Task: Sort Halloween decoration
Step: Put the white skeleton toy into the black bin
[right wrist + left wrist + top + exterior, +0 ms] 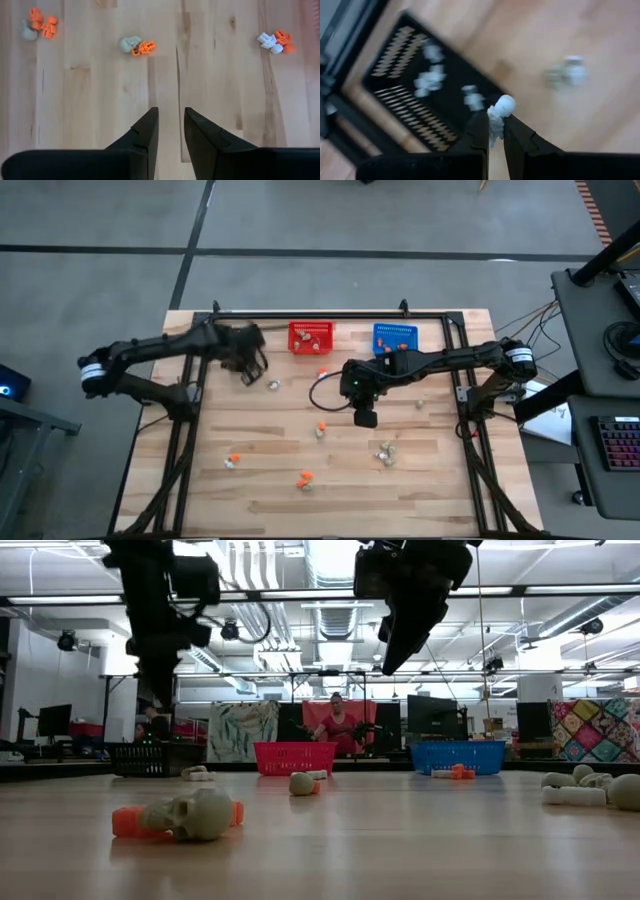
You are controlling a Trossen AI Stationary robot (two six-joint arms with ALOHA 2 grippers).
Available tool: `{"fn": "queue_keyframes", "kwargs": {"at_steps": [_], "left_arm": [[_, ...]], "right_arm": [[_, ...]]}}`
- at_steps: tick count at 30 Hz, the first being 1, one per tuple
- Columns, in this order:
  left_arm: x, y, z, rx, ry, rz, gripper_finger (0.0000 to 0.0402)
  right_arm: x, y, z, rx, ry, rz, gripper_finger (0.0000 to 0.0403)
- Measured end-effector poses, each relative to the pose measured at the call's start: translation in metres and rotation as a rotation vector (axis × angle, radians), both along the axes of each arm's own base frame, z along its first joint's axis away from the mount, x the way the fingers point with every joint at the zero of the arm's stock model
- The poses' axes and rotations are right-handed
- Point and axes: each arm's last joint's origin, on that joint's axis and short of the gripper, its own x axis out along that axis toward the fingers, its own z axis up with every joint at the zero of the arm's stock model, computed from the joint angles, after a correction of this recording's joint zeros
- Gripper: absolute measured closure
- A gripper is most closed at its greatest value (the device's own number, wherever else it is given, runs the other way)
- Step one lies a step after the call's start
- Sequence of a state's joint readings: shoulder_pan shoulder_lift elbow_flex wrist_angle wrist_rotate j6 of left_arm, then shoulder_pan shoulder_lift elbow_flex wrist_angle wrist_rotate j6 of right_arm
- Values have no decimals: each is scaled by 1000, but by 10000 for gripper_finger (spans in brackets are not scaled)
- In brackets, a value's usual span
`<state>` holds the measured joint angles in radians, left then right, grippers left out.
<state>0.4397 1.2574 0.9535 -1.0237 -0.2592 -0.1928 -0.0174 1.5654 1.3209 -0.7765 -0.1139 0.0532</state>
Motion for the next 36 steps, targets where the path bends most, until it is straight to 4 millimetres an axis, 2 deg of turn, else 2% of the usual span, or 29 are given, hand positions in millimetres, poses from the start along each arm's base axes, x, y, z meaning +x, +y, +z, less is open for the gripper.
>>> {"fn": "queue_keyframes", "kwargs": {"at_steps": [4, 9, 20, 27, 30, 36], "left_arm": [[-14, 33, -8, -16, 58, 93, 396], [-22, 56, -19, -44, 108, 138, 397], [-9, 69, -51, -116, 228, 88, 393], [-6, 77, -68, -41, 385, 85, 388], [-4, 79, -73, -47, 400, 64, 371], [-1, 81, -77, -36, 388, 64, 313]], "right_arm": [[0, 0, 0, 0, -1, 0, 319], [0, 0, 0, 0, -4, -1, 326], [0, 0, 0, 7, -4, -15, 319], [0, 0, -1, 11, -1, -24, 324], [0, 0, -2, 11, -1, -24, 325], [1, 0, -3, 11, -17, -24, 318]]}}
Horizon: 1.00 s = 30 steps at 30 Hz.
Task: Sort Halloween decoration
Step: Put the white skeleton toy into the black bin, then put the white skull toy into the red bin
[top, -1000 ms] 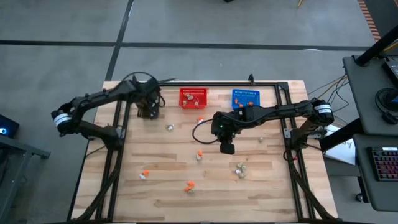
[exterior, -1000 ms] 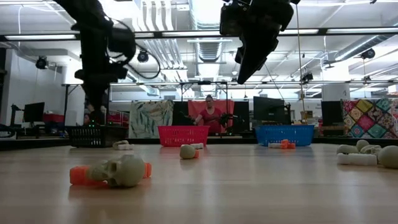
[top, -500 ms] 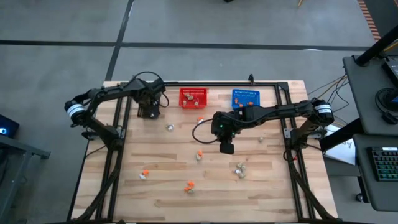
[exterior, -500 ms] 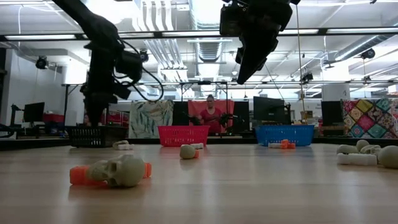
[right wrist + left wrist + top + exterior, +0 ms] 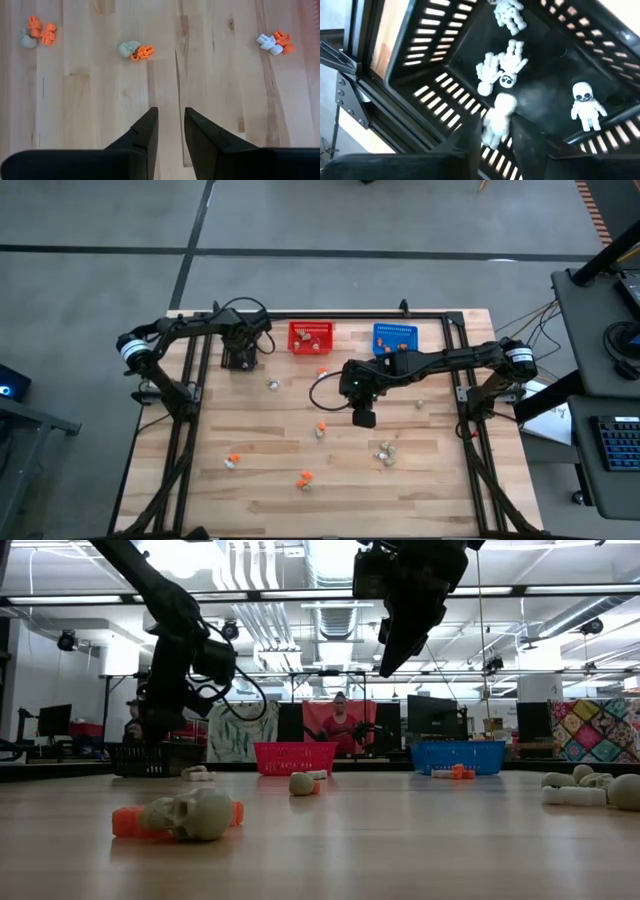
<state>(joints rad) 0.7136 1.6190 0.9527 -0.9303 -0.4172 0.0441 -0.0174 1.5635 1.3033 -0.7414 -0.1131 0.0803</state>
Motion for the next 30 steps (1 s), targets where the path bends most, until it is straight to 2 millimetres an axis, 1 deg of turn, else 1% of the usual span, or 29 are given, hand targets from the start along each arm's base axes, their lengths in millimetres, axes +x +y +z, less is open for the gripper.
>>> {"fn": "queue_keyframes", "kwargs": {"at_steps": [3, 6, 10, 13, 17, 23, 26, 30], "left_arm": [[0, -1, 4, 14, -16, -1, 290], [-1, -3, 10, 33, -38, -1, 276], [-1, -10, 23, 62, -98, 3, 272], [1, -20, 35, 93, -161, 4, 274], [5, -39, 56, 123, -294, -12, 277], [16, -82, 87, 176, -534, -124, 281], [21, -104, 96, 186, -643, -201, 281], [28, -129, 102, 183, -760, -303, 281]], "right_arm": [[1, 0, 0, 2, -8, -6, 316], [2, 0, 1, 2, -25, -5, 319], [2, 0, 0, 2, -26, -5, 323], [5, 0, 0, 3, -56, -7, 322], [7, 0, -3, 11, -95, -22, 317], [8, 0, -14, 14, -123, -27, 321], [6, 1, -21, 23, -117, -38, 327], [3, 5, -29, 32, -102, -40, 330]]}}
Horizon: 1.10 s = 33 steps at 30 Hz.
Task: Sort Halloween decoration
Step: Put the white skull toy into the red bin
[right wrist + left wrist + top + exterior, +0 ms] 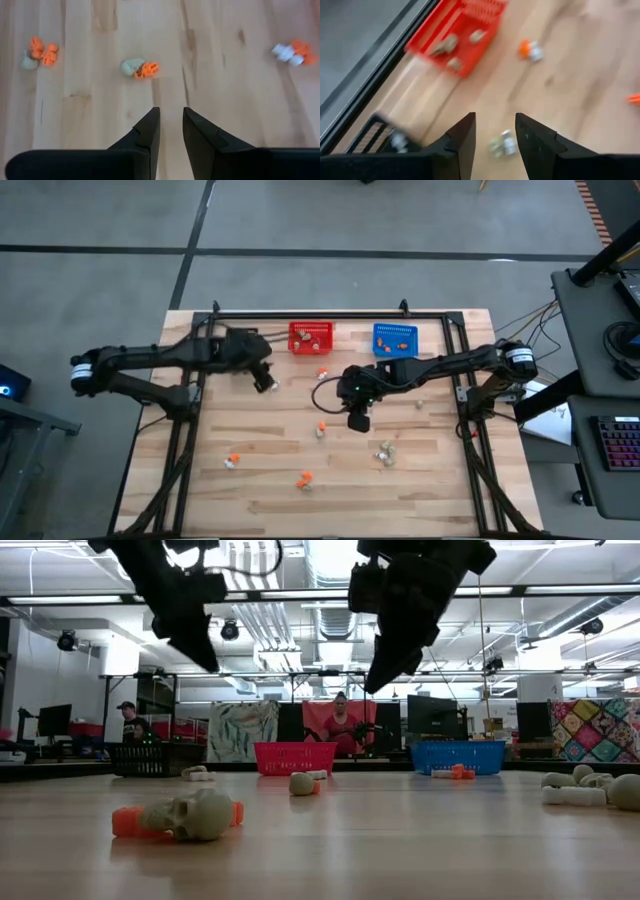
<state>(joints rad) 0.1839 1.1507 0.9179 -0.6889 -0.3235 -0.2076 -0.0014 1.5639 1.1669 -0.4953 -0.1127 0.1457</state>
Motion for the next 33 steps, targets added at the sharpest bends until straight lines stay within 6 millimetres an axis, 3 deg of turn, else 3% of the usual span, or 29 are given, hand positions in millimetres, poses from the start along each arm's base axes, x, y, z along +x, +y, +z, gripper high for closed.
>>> {"fn": "queue_keyframes", "kwargs": {"at_steps": [9, 16, 25, 33], "left_arm": [[23, -43, 5, -2, -164, -164, 281], [34, -52, 1, -3, -196, -202, 281], [39, -52, -2, 6, -192, -210, 281], [40, -53, 0, 16, -220, -218, 281]], "right_arm": [[-17, 14, -19, 98, 190, -132, 324], [-39, 28, -24, 151, 448, -237, 332], [-50, 55, -22, 6, 483, 125, 315], [-53, 69, -22, -84, 458, 313, 264]]}}
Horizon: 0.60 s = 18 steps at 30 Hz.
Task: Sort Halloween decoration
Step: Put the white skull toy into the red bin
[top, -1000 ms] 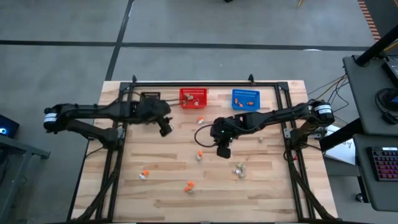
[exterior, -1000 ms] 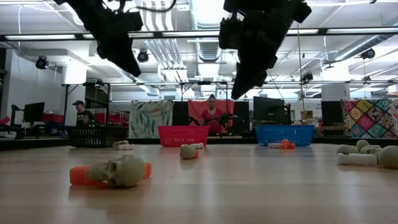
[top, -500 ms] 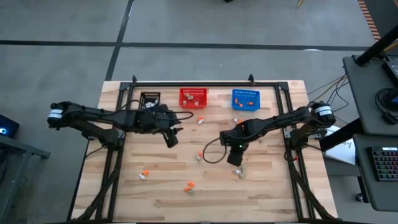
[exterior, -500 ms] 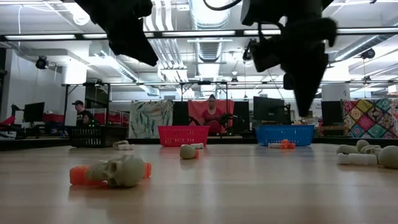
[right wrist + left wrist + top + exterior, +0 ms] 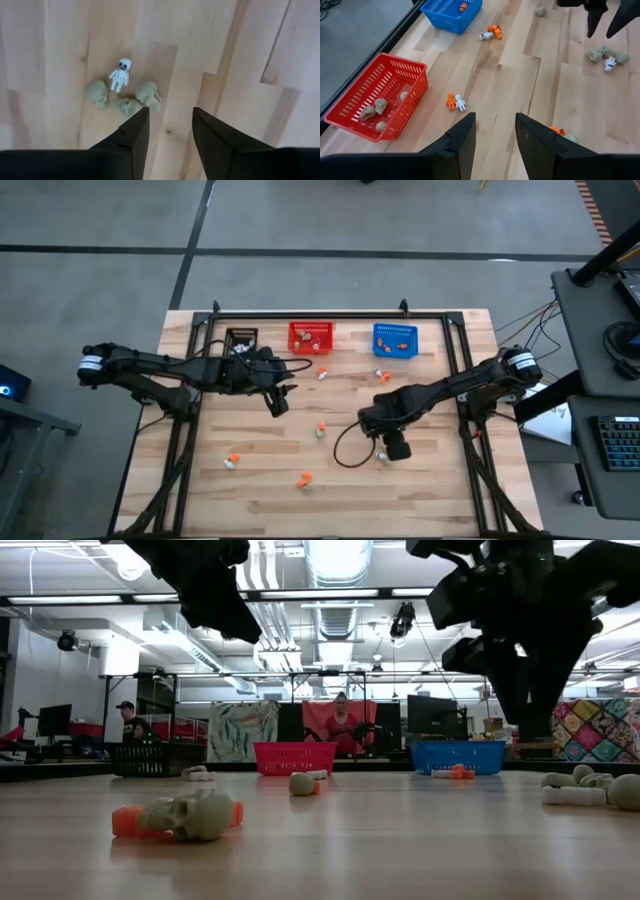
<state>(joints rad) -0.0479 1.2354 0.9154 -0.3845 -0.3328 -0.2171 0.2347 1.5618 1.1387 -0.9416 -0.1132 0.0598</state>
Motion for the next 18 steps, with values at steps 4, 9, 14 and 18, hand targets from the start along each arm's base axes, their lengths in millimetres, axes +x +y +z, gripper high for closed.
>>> {"fn": "queue_keyframes", "kwargs": {"at_steps": [4, 9, 14, 18], "left_arm": [[0, 0, 0, 10, 2, -8, 281], [0, 0, 0, 18, 4, -15, 281], [0, 0, 0, 19, 5, -16, 281], [1, 0, 0, 19, 2, -16, 281]], "right_arm": [[-4, 6, -3, -55, -7, 71, 241], [-6, 12, -8, -62, -3, 96, 228], [-9, 17, -14, -59, -4, 96, 227], [-8, 21, -22, -64, 13, 108, 227]]}}
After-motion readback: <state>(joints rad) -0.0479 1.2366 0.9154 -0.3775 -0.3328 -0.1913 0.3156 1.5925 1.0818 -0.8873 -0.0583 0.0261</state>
